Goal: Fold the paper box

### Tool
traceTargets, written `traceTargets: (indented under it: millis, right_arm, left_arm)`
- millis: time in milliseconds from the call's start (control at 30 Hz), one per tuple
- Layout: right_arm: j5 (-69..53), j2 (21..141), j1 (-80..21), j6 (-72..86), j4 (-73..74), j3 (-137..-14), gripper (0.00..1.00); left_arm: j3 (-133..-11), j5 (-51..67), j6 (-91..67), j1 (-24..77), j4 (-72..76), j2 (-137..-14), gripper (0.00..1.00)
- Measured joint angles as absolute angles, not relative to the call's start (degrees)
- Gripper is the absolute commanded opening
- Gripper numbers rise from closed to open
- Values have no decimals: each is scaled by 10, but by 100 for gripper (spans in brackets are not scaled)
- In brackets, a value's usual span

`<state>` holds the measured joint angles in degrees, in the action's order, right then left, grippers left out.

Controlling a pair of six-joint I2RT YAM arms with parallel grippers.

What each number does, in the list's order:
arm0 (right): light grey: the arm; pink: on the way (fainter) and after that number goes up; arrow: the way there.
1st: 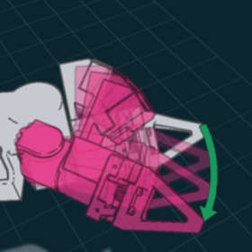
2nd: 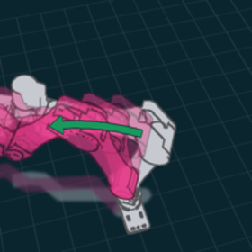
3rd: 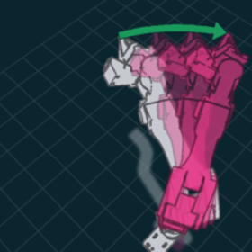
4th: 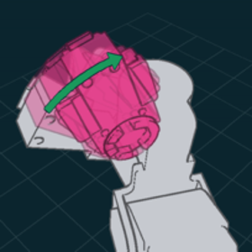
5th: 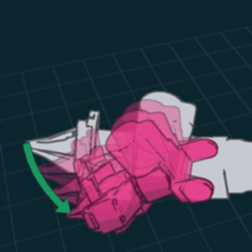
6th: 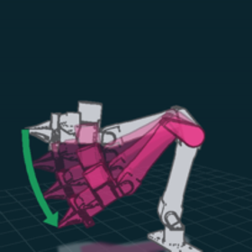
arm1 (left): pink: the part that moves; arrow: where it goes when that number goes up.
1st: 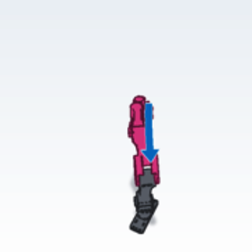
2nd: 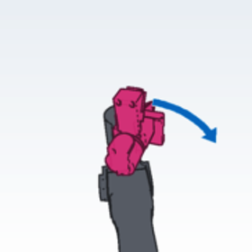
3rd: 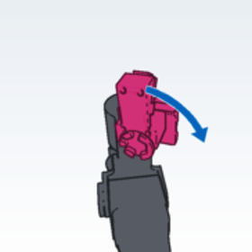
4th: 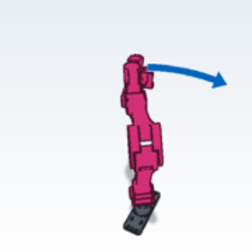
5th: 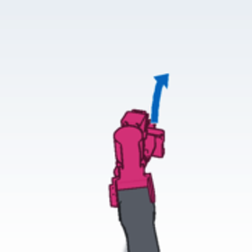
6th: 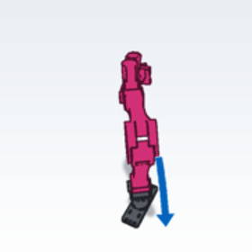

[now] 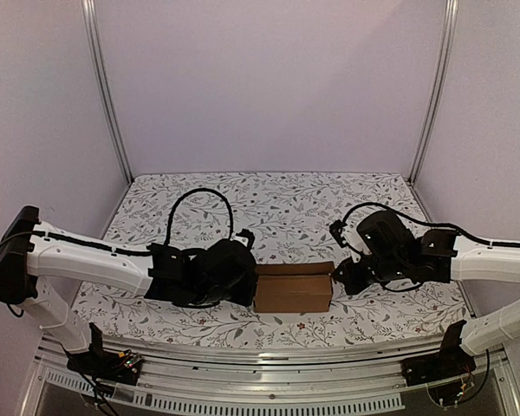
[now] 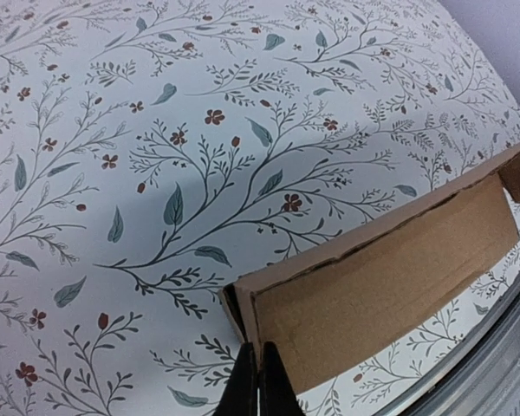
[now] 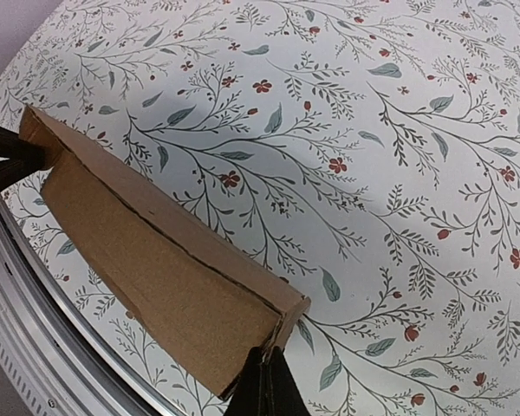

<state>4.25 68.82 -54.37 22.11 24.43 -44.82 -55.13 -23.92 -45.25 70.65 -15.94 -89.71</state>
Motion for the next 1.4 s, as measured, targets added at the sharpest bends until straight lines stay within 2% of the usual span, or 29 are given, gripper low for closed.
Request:
traceTargets:
  millis: [800, 1400]
  right_arm:
    - [83, 710, -566, 256, 243, -456, 0]
    - [111, 678, -573, 268, 235, -425, 0]
  left_arm:
    - [-554, -245, -460, 708, -158, -903, 0]
    - [-576, -275, -524, 735, -159, -935, 0]
